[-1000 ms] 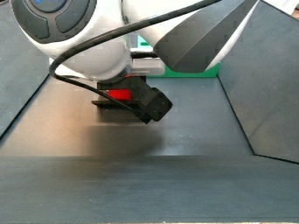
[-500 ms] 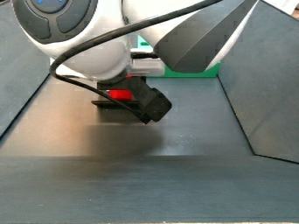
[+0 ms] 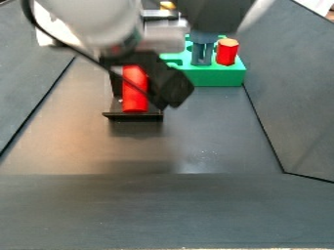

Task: Pick up the round object. Move up. Place the round object on the fixture. Regrasp the round object. Move to above the board. Insert the round object.
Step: Regrasp the round object.

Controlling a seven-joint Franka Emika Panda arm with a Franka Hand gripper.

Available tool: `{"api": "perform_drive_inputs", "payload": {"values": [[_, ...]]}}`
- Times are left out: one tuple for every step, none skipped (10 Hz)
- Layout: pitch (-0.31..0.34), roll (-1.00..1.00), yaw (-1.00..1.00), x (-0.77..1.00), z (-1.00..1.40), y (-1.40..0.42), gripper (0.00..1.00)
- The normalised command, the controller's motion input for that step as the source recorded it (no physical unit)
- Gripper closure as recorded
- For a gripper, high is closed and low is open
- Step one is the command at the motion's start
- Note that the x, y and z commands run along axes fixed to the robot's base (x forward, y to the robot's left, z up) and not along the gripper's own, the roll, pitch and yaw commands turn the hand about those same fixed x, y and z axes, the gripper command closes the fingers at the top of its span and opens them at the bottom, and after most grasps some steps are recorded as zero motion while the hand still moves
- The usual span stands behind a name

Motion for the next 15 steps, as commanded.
{"api": "perform_drive_inputs", "payload": {"values": [[0.015,-0.01,0.03,-0.04,0.62,0.0,0.0],[0.019,-0.01,0.03,-0.04,0.43,0.0,0.0],[0.056,1.0,0.03,-0.01,1.0,-0.94,0.0],[0.056,1.0,0.03,-0.01,0.96,-1.0,0.0],[0.05,1.0,0.03,-0.03,0.92,-1.0,0.0],[0.042,1.0,0.02,-0.06,0.85,-1.0,0.0],[0.04,1.0,0.02,-0.05,0.65,-0.84,0.0],[0.04,1.0,0.02,-0.04,0.41,-0.64,0.0],[0.039,1.0,0.02,-0.02,0.17,-0.43,0.0],[0.04,1.0,0.02,0.01,0.05,-0.15,0.0],[0.041,1.0,0.03,0.0,0.04,-0.01,0.0],[0.039,1.0,0.03,0.01,0.01,-0.03,0.0],[0.038,1.0,0.03,0.01,0.01,-0.04,0.0],[0.037,1.0,0.03,0.01,0.01,-0.03,0.0],[0.035,1.0,0.03,0.01,0.01,-0.02,0.0]]}}
